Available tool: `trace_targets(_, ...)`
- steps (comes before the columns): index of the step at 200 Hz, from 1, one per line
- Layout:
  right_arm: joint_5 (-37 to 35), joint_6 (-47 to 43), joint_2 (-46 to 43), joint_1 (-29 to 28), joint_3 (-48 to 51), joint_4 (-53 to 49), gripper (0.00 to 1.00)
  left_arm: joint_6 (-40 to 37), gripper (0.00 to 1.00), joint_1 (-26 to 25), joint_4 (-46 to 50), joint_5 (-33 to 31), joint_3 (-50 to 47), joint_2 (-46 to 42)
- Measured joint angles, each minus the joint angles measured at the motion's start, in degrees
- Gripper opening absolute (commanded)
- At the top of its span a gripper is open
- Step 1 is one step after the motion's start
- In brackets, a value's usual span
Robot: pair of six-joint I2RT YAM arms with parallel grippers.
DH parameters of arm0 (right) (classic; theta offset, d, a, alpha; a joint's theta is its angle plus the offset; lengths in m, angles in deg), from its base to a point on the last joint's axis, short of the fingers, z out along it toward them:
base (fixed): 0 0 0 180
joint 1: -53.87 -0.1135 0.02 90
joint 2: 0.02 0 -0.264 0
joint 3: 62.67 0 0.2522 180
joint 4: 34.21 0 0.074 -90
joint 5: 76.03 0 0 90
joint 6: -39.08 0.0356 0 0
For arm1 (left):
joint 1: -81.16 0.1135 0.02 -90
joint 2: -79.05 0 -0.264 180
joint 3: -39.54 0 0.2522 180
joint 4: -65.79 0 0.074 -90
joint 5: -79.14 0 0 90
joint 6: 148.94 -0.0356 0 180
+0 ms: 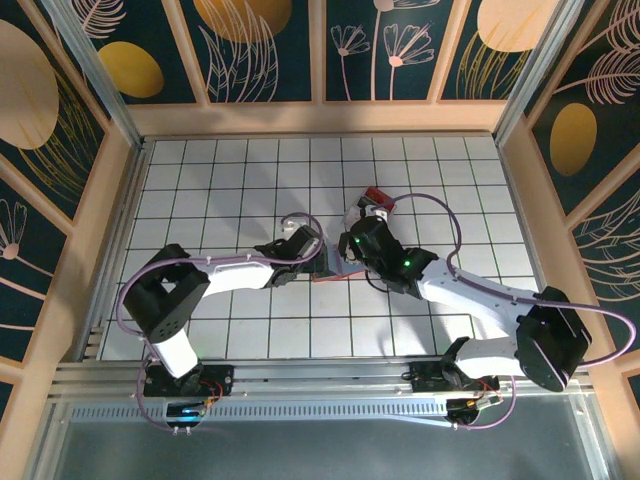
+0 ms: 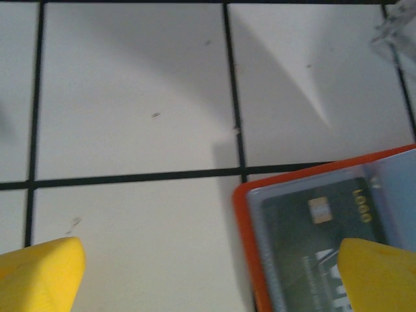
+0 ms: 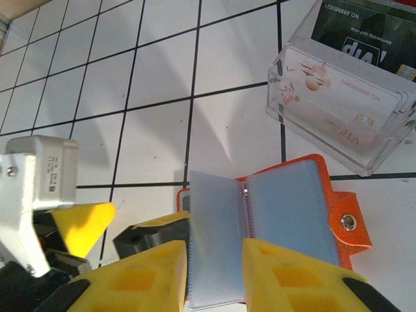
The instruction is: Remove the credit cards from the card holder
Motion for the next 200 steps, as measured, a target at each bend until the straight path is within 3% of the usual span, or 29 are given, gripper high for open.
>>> trace_targets(88,0.48,1.68,-4.07,0.00,4.87,2.19,0.15,-4.11,0.99,0.00,-0.63,4.44,12.79,10.80)
trace_targets(144,3.93,3.30,2.93,3.89,4.50,3.58,0.01,-3.80,0.99,0.00,1.33,4.44,13.35,12.39)
trace_targets(200,8.39,4.90,7.52,5.55,5.05,6.40,0.00,-3.56,0.99,-0.04,2.05,4.02,14.14,13.18)
